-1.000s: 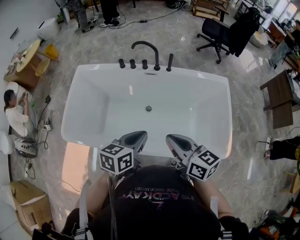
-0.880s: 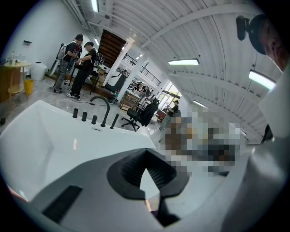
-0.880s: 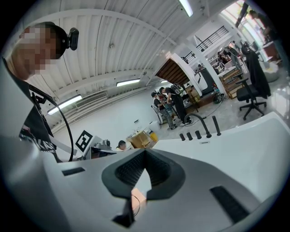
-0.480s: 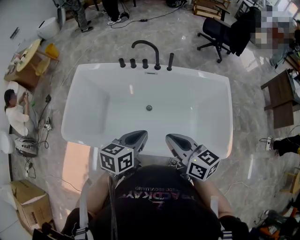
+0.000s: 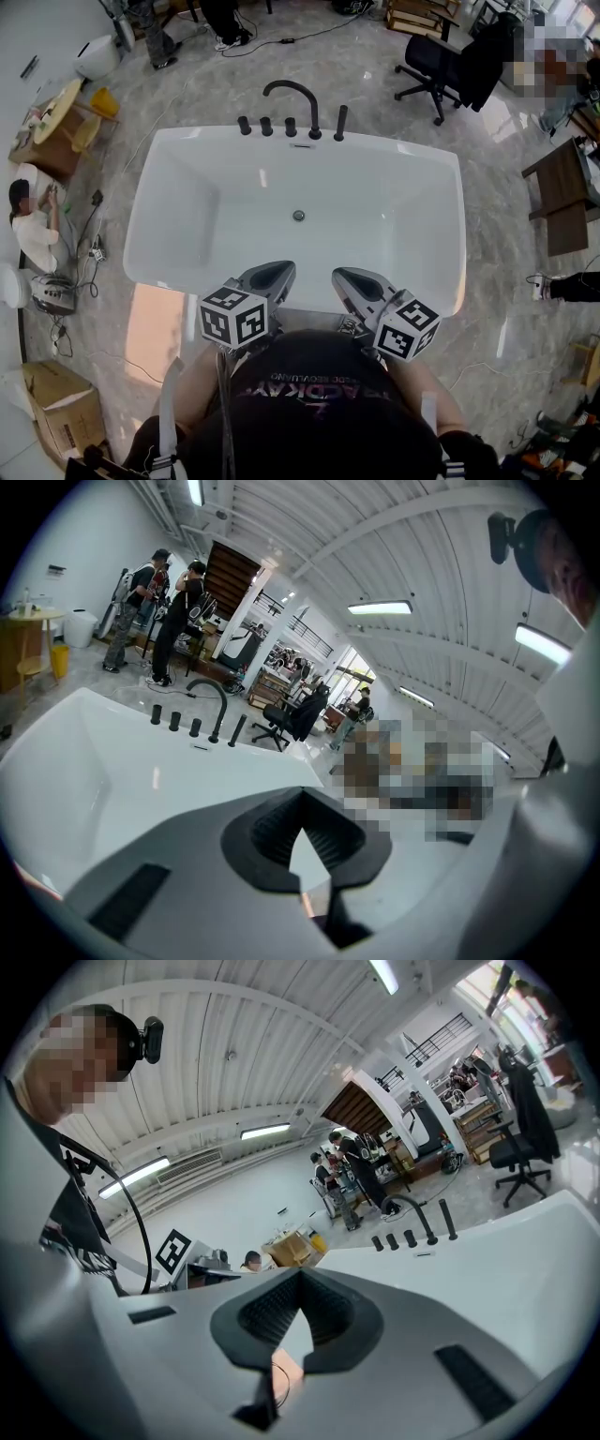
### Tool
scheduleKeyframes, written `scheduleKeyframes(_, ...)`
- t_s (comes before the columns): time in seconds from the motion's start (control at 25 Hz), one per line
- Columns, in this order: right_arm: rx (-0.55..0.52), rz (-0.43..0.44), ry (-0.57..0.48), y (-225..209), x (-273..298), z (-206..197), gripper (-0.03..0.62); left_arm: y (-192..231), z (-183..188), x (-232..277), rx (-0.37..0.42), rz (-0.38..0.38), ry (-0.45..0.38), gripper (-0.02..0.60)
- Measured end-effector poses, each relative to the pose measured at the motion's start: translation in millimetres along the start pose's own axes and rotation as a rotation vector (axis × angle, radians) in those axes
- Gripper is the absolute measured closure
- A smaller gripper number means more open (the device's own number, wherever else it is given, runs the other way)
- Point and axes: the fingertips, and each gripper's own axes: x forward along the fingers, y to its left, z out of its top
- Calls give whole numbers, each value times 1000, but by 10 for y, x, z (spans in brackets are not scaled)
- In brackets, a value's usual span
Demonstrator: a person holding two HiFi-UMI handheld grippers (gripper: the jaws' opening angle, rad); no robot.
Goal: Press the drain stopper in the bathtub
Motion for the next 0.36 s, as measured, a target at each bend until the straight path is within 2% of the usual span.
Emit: scheduleKeyframes(0.36, -4, -4, -5, -4, -14, -31, 582, -8, -29, 10, 11, -5, -1, 578)
